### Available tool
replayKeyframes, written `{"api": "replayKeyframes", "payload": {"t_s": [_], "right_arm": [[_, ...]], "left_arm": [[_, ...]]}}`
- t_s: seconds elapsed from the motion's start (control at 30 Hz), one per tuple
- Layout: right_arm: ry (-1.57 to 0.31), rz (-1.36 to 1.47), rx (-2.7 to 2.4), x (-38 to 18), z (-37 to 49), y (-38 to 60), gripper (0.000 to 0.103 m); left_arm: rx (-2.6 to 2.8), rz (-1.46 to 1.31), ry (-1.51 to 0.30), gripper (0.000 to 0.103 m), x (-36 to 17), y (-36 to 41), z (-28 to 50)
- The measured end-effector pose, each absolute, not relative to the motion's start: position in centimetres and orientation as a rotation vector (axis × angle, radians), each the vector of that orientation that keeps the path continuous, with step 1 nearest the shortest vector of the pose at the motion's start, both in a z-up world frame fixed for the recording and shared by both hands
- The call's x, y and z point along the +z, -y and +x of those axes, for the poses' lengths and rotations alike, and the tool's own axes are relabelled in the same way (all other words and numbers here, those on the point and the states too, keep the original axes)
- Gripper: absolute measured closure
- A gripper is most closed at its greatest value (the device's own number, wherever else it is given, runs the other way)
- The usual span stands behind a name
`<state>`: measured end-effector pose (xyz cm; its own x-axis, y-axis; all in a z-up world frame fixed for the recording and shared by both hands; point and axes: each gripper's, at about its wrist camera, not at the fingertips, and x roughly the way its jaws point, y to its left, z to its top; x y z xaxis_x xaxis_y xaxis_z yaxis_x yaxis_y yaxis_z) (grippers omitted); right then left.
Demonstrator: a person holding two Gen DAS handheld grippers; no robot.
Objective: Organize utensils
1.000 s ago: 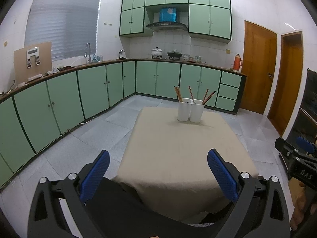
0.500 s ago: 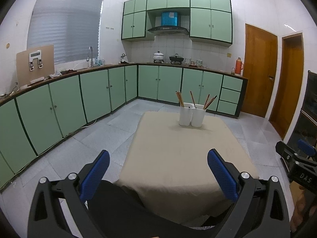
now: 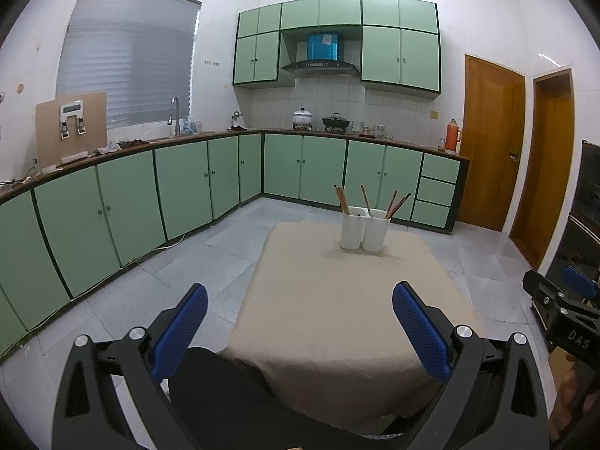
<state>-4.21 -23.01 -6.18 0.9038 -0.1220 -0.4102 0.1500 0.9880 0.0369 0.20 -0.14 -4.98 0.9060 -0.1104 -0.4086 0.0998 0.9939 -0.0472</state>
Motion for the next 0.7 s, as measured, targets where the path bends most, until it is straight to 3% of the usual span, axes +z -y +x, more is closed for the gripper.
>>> {"api": "replayKeyframes", "payload": {"t_s": [0.7], "right_arm": [[-0.385,0.076,-0.142,-5.4,-4.7,23.5,0.006]], "left_arm": [[-0.098,-0.023,-0.370,0.006,-3.7,-0.3,-0.6]]}}
